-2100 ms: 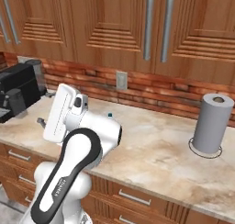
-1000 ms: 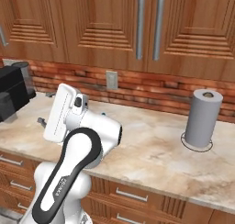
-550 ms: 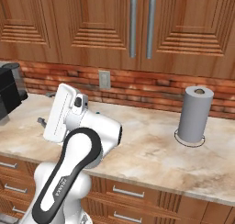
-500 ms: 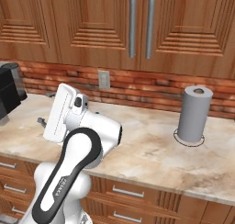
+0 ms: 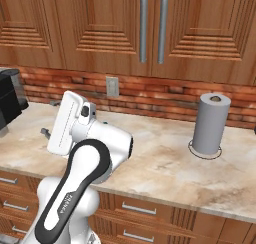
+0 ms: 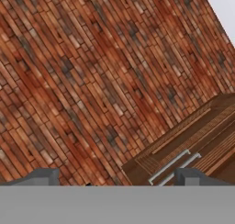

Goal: Move the drinks to the dining counter.

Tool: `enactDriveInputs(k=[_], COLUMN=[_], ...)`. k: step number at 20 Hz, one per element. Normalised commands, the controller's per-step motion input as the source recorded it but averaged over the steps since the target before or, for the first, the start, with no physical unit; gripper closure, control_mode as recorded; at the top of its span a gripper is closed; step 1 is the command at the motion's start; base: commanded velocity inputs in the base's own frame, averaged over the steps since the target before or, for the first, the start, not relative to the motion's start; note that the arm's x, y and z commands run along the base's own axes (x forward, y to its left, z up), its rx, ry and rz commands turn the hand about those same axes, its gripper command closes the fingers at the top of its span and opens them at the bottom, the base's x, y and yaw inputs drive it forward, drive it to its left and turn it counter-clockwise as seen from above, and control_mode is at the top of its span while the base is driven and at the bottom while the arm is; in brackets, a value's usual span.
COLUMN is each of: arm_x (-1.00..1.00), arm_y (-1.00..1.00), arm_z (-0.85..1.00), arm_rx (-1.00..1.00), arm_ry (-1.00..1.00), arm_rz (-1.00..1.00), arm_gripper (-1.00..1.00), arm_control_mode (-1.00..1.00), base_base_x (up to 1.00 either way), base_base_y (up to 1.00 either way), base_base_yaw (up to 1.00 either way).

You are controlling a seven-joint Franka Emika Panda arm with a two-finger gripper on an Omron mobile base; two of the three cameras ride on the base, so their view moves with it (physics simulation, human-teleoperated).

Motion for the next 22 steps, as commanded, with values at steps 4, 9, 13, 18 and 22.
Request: enactDriveInputs(k=[4,9,13,18,22], arm_x=[0.00,0.00,0.00,-0.01,0.00], arm_y=[0.00,0.00,-0.03,-0.23,-0.29], arm_z=[0.00,0.00,0.00,0.00,0.00], arm_rx=[0.00,0.00,0.00,0.00,0.00], arm_ry=[0.00,0.08,0.13,0.09,0.05], arm_rz=[0.00,0.00,0.00,-0.04,-0.06], arm_gripper=[-1.00,-1.00,-1.00,-1.00,-1.00], arm_control_mode=[-1.00,-1.00,-1.00,-1.00,-1.00], base_base_x=[0.00,0.00,0.00,0.00,0.00], base_base_y=[0.00,0.00,0.00,0.00,0.00], base_base_yaw=[0.00,0.00,0.00,0.00,0.00])
